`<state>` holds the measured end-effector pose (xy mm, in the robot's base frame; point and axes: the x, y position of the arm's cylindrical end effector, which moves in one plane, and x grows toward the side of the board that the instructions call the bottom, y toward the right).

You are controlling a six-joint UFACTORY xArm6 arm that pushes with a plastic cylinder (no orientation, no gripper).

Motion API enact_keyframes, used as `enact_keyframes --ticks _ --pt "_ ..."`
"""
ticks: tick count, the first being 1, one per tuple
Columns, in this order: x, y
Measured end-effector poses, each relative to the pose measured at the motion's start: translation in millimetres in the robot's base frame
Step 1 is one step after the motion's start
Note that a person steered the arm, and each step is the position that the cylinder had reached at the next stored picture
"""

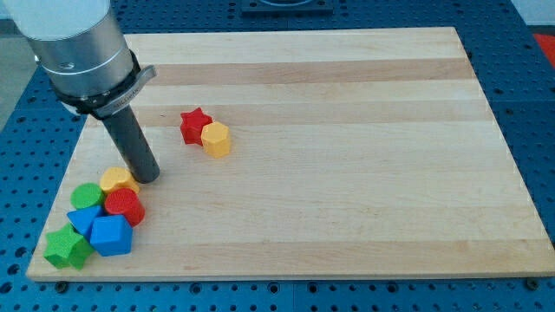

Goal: Slide the yellow hexagon closer to red circle

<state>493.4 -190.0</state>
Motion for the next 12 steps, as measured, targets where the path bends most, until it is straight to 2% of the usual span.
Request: enact_keyframes --ticks 3,4,5,6,7,8,9,10,12 --pt "16 -21" --pt "16 13" --pt "16 114" --pt "-3 187" --pt "-58 198" --pt "-78 126" --pt "-72 67" --pt "-71 63" --pt "-61 93"
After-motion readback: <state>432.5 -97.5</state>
